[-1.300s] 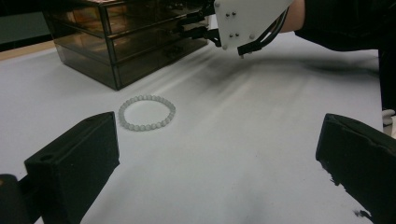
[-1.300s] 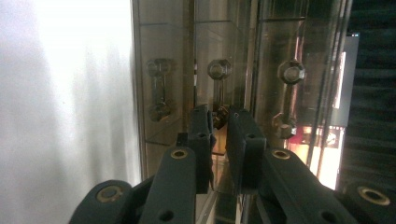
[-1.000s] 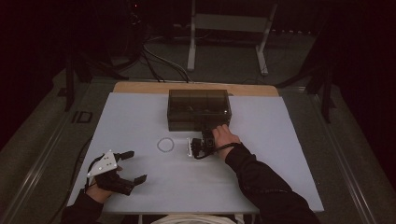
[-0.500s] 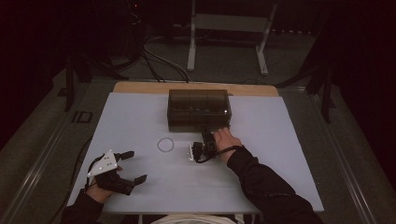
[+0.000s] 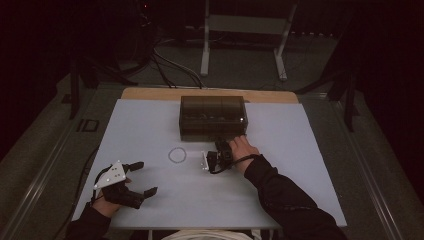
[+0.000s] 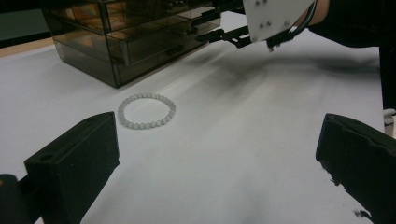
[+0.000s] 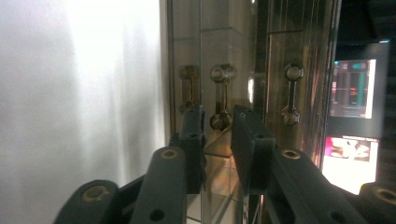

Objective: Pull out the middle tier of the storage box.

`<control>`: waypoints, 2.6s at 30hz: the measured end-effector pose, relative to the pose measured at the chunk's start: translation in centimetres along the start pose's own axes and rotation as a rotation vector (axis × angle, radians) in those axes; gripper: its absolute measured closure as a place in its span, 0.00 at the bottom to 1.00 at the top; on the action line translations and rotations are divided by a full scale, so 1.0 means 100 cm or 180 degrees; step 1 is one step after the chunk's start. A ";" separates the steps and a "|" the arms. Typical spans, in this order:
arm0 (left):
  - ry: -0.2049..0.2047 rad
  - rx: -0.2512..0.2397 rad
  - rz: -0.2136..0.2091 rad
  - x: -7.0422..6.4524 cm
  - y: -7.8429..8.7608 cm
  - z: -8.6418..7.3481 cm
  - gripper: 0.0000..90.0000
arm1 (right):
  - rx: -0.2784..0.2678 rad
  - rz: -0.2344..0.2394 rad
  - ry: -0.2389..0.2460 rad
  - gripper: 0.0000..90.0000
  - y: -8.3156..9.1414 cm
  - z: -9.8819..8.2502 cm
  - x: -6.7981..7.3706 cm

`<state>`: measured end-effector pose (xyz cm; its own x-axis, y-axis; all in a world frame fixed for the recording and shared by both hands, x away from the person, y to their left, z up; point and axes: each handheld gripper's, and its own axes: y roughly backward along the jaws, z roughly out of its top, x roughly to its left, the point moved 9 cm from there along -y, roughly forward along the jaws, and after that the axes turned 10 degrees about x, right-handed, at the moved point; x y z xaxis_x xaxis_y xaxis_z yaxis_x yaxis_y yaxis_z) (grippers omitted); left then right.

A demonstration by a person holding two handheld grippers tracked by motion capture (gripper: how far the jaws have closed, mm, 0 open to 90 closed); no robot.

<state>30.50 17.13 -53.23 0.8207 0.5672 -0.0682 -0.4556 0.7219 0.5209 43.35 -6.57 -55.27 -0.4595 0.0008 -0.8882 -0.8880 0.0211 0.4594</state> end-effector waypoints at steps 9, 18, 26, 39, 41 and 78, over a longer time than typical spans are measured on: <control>0.0009 -0.0006 0.0005 0.000 0.000 0.000 0.01 | -0.0341 0.0902 -0.0173 0.59 0.012 -0.011 -0.008; 0.0005 -0.0005 0.0015 0.001 0.000 0.000 0.01 | -0.0355 0.1375 -0.0183 0.50 0.014 -0.035 -0.019; -0.0002 0.0009 0.0030 0.001 0.000 0.000 0.01 | -0.0294 0.1870 -0.0314 0.20 0.014 -0.048 -0.023; 0.0004 0.0002 0.0025 0.001 0.000 0.000 0.01 | -0.0650 0.2397 -0.0689 0.16 0.021 -0.051 -0.039; 0.0005 0.0012 0.0017 0.001 0.000 -0.001 0.01 | -0.0736 0.2452 -0.0732 0.17 0.022 -0.050 -0.043; -0.0003 0.0003 -0.0034 -0.001 0.000 0.000 0.01 | -0.1172 0.2822 -0.0214 0.78 -0.015 -0.045 -0.058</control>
<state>30.39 17.09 -53.22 0.8259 0.5590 -0.0731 -0.4463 0.7276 0.5210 47.27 -11.16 -50.78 -0.9747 -0.0769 -0.2101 -0.1739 -0.3300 0.9278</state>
